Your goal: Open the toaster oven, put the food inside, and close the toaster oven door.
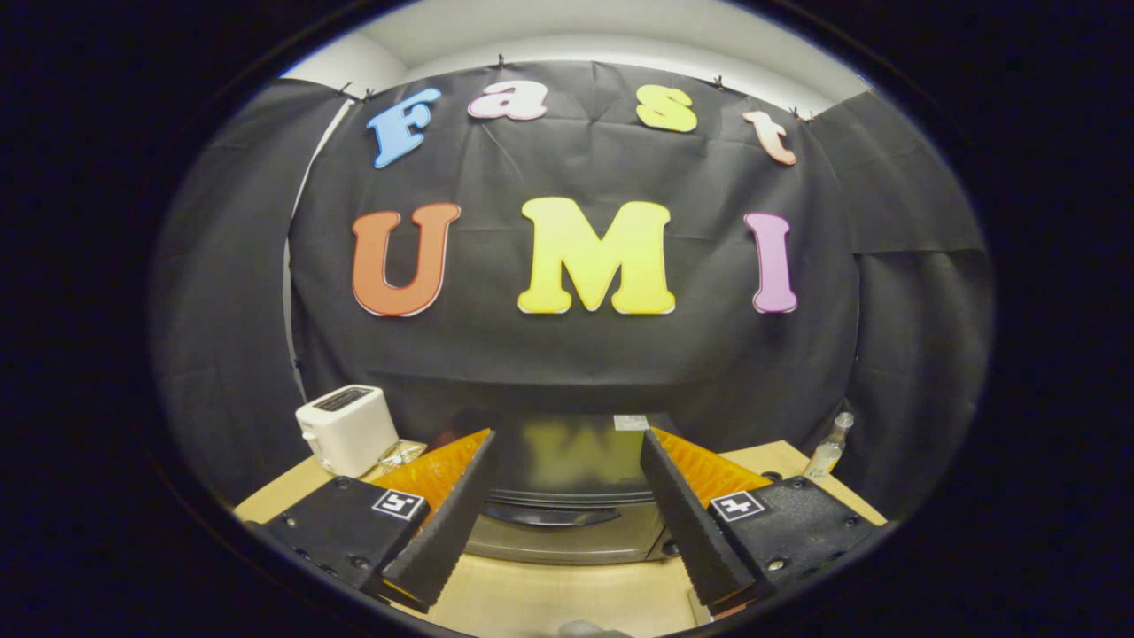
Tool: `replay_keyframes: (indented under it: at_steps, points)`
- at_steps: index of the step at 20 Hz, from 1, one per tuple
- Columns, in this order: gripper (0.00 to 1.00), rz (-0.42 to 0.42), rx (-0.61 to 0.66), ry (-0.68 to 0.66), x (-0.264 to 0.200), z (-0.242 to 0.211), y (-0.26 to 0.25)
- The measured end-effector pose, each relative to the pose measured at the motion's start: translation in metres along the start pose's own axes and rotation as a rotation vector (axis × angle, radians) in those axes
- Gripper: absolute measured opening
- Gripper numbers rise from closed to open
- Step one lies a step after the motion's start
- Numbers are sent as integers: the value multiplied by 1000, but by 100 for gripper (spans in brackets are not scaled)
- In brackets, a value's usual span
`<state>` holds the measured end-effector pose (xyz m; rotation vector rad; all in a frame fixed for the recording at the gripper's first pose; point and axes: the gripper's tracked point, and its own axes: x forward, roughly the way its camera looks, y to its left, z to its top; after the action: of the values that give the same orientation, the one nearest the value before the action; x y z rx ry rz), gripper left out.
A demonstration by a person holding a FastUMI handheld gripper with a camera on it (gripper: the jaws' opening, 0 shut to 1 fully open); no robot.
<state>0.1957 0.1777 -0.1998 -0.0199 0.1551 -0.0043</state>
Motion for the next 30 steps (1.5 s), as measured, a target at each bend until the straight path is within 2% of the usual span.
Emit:
replay_keyframes:
  at_steps: [5, 9, 13, 22, 30]
  points:
    - [100, -19, -7, 52, 42, -48, 15]
    - [100, -23, 2, 120, 51, -79, 17]
    - [100, -13, 40, 101, 52, -80, 17]
    - [100, -8, 35, 123, 29, -84, 17]
    - [100, -7, 28, 134, -11, -104, 17]
